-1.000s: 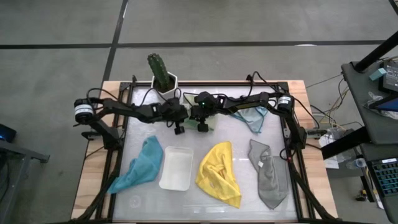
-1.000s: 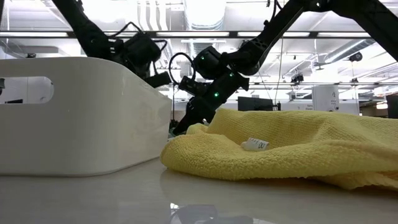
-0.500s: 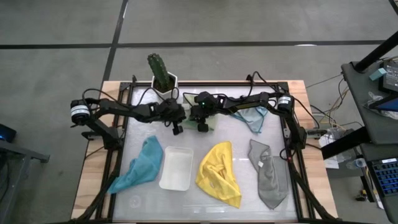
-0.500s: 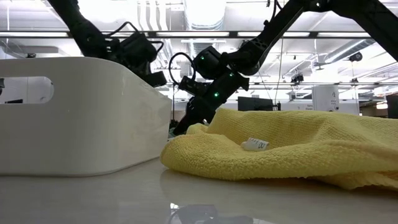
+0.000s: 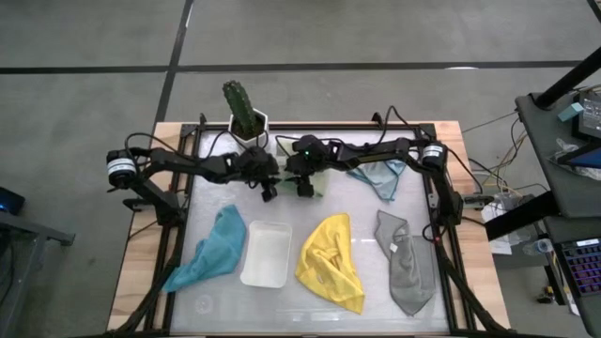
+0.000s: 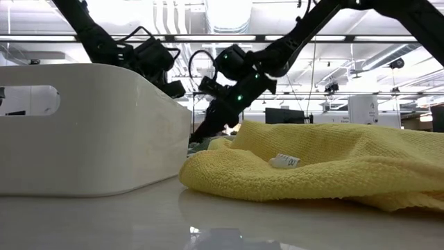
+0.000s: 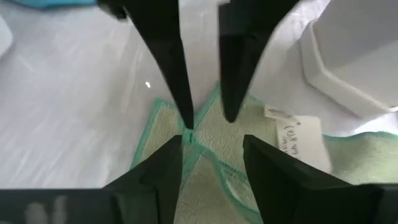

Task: Fold microfiber towels
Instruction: Fold the green microfiber towel

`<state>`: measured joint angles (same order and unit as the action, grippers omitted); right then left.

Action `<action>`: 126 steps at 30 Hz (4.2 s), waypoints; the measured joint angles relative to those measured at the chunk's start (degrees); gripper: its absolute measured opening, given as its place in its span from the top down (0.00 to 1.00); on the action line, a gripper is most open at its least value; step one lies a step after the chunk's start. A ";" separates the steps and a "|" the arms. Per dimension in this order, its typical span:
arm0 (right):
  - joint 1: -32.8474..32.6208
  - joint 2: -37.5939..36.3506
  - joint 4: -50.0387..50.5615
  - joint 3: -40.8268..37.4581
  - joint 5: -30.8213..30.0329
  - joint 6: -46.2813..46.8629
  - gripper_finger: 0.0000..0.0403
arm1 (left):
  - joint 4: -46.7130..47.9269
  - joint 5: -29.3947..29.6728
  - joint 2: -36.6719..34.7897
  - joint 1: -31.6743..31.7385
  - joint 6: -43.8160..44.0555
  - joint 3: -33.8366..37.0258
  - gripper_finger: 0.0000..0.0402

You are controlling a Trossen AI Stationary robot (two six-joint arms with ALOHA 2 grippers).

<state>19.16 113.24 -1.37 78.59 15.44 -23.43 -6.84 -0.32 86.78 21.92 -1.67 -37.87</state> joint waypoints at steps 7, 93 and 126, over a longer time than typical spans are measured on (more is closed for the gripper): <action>0.09 -5.20 6.88 0.00 0.00 -1.75 0.66 | -5.12 -0.89 0.18 0.61 1.71 0.02 0.57; -3.97 -2.84 4.48 -3.89 -9.86 12.77 0.54 | -7.16 -3.04 5.77 4.00 11.34 0.68 0.61; -4.63 1.31 0.73 -3.90 -14.01 11.11 0.95 | -5.49 -2.38 5.77 4.00 8.14 0.50 0.61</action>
<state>14.52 114.54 -0.64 74.69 1.43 -12.32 -12.32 -2.70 92.55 25.91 6.47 -37.36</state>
